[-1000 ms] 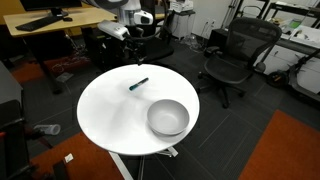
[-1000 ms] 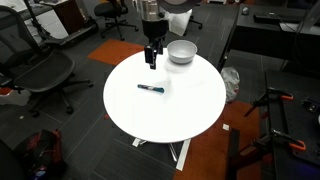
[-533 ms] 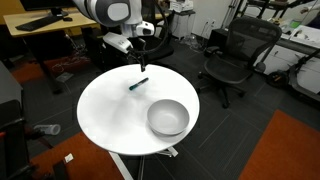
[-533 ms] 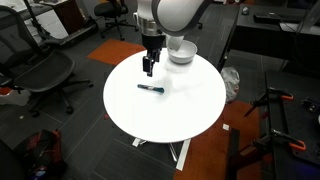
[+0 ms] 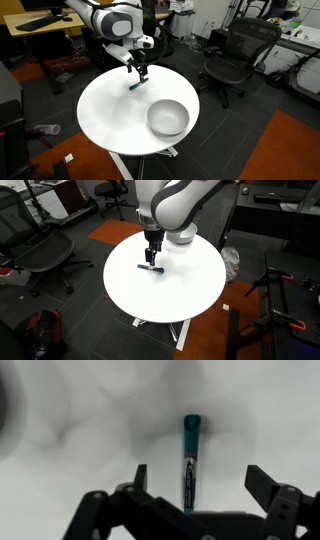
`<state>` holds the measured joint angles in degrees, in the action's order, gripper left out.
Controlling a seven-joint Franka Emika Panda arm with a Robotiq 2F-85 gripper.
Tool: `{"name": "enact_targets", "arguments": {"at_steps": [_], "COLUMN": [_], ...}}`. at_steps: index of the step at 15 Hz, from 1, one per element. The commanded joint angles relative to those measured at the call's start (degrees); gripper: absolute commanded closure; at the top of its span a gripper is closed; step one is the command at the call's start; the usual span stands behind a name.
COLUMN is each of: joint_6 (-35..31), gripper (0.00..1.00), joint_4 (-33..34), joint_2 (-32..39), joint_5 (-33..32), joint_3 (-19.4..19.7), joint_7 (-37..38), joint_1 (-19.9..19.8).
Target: Move the marker forward.
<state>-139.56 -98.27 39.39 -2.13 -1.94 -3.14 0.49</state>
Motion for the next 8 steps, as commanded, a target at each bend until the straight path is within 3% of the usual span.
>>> {"name": "enact_targets", "arguments": {"at_steps": [1, 8], "joint_6": [-0.11, 0.91], "gripper": [0.0, 0.0], "joint_4": [3.92, 9.78], "joint_2": [3.45, 9.13], "joint_5": [1.75, 1.65], "joint_3": [-0.84, -0.64], "joint_7": [-0.52, 0.54], "joint_1": [-0.4, 0.67]}}
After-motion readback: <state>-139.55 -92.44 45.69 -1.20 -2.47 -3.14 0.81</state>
